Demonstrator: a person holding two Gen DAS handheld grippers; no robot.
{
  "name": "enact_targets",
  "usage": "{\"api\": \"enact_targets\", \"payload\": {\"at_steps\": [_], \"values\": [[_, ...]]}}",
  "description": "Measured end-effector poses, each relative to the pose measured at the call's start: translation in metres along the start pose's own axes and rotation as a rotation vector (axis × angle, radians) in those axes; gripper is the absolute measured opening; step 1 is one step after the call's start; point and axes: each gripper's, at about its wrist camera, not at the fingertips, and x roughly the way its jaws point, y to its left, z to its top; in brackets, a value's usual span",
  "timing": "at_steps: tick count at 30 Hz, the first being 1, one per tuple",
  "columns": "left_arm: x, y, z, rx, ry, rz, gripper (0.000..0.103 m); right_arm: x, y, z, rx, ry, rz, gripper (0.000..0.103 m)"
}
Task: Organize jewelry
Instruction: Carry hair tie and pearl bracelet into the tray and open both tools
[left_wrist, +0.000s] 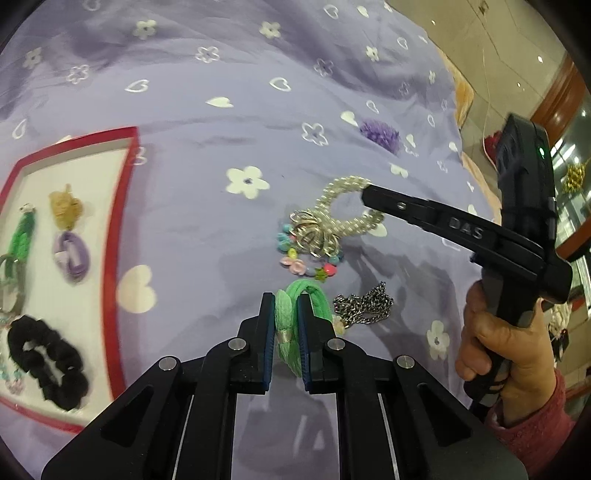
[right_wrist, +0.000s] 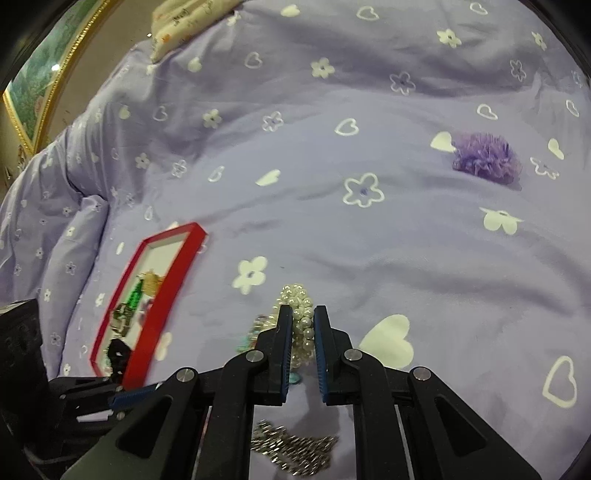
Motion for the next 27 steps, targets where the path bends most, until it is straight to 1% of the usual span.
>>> {"api": "enact_targets", "payload": {"at_steps": [3, 5, 14, 19, 27], "values": [[-0.007, 0.006, 0.000, -0.019, -0.012, -0.002, 0.010, -0.010, 0.007, 0.000, -0.002, -0.013, 0.019, 0.011], [-0.013, 0.009, -0.002, -0.022, -0.024, 0.020, 0.010, -0.014, 0.011, 0.000, -0.004, -0.020, 0.026, 0.011], [-0.043, 0.034, -0.012, -0.065, -0.067, 0.047, 0.010, -0.030, 0.042, -0.006, -0.041, -0.033, 0.065, 0.011], [-0.058, 0.051, -0.018, -0.103, -0.094, 0.071, 0.010, -0.033, 0.061, -0.008, -0.069, -0.033, 0.089, 0.011], [-0.084, 0.088, -0.028, -0.192, -0.145, 0.120, 0.010, -0.027, 0.096, -0.012, -0.097, -0.015, 0.163, 0.011]]}}
